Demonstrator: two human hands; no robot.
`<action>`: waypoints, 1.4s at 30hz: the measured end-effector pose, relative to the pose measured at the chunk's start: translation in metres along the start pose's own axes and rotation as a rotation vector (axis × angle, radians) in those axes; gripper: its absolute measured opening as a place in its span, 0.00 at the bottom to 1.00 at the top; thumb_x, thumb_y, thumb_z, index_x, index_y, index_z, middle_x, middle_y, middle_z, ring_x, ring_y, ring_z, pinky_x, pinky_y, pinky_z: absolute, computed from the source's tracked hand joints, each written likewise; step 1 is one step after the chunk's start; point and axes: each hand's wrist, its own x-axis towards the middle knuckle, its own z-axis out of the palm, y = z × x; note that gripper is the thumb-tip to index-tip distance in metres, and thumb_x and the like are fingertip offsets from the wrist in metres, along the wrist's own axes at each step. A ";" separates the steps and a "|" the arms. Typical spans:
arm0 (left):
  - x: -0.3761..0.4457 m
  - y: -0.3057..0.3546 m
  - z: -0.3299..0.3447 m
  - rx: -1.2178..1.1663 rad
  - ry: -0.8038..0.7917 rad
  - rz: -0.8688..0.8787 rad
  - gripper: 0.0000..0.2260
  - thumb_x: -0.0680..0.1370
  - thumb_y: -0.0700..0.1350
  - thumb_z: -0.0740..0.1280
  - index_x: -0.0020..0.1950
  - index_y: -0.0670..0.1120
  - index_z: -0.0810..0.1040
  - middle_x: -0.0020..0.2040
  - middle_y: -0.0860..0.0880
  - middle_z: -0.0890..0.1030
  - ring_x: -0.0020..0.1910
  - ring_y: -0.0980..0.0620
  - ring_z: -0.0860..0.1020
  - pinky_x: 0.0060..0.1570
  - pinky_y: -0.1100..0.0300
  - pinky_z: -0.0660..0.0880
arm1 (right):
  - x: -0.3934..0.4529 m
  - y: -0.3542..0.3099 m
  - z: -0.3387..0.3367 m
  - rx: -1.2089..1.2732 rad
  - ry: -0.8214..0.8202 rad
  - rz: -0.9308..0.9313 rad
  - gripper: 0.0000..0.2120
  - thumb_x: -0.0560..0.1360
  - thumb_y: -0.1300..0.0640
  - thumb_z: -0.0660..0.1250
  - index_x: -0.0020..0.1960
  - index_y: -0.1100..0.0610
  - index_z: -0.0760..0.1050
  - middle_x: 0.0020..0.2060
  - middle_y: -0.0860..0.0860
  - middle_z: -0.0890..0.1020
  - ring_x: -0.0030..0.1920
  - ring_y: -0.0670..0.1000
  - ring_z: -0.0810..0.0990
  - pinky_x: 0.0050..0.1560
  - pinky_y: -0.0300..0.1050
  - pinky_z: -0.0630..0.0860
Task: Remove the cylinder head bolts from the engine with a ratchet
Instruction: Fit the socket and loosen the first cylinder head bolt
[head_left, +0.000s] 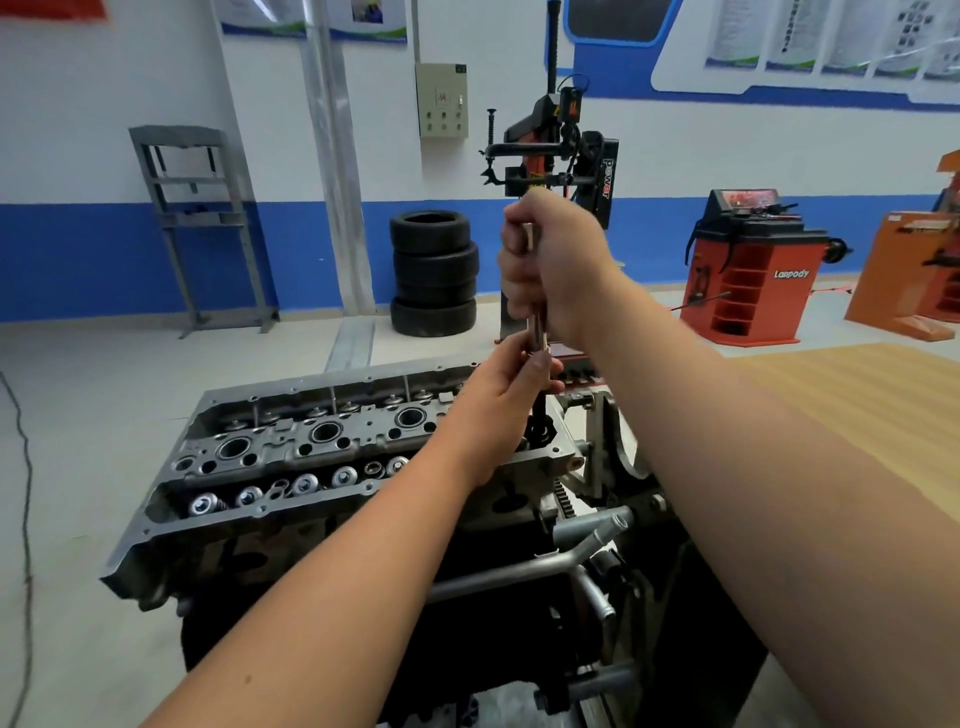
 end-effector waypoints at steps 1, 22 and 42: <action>-0.001 0.001 0.002 0.028 -0.008 0.008 0.07 0.84 0.54 0.61 0.55 0.65 0.77 0.49 0.62 0.84 0.52 0.59 0.84 0.55 0.54 0.76 | 0.000 -0.002 -0.008 0.070 -0.117 0.042 0.19 0.78 0.54 0.56 0.28 0.52 0.65 0.22 0.47 0.61 0.24 0.49 0.55 0.29 0.43 0.53; 0.001 0.002 0.002 -0.014 0.011 0.019 0.08 0.81 0.56 0.61 0.54 0.65 0.79 0.46 0.59 0.85 0.53 0.54 0.84 0.65 0.46 0.76 | -0.011 0.004 -0.006 0.104 0.066 -0.058 0.19 0.81 0.53 0.58 0.31 0.53 0.66 0.24 0.48 0.62 0.25 0.49 0.56 0.28 0.42 0.56; 0.002 -0.001 0.000 -0.047 0.069 -0.012 0.04 0.83 0.48 0.69 0.58 0.52 0.80 0.50 0.50 0.87 0.51 0.52 0.85 0.56 0.58 0.80 | -0.013 0.006 0.018 -0.163 0.377 -0.150 0.10 0.76 0.56 0.59 0.38 0.58 0.70 0.28 0.53 0.70 0.33 0.54 0.66 0.38 0.52 0.65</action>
